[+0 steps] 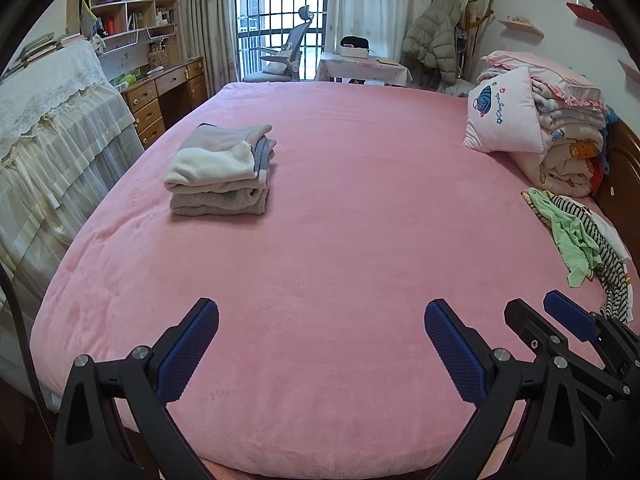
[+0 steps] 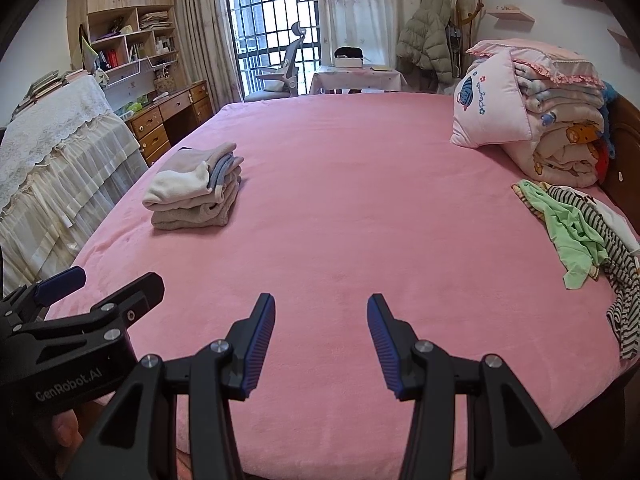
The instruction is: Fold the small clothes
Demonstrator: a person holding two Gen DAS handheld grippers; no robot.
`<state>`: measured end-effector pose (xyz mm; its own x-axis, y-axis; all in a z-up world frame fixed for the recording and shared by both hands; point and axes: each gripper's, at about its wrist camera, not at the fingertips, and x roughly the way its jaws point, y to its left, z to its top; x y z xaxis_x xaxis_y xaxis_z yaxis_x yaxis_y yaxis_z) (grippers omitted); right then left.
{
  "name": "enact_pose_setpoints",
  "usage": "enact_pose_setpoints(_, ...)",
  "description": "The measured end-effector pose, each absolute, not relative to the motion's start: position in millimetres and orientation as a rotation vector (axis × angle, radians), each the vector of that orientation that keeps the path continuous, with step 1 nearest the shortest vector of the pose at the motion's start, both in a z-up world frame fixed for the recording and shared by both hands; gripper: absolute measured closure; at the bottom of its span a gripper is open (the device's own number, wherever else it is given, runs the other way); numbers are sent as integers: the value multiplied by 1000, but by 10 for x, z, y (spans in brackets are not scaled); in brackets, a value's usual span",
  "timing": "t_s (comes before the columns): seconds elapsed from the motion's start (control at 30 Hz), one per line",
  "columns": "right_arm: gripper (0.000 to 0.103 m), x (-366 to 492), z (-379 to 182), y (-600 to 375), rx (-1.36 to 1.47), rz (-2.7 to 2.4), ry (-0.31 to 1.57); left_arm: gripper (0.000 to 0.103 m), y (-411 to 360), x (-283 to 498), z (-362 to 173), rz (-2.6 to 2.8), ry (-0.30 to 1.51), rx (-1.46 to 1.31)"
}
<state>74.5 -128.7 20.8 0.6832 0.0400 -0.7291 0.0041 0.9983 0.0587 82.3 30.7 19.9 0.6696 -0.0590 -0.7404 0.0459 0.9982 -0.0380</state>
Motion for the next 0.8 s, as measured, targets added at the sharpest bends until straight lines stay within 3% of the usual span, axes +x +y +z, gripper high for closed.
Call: enact_pose_setpoints(0.8,55,749,203,-1293,53,17,820,1,283,767,174,-51,834,-11)
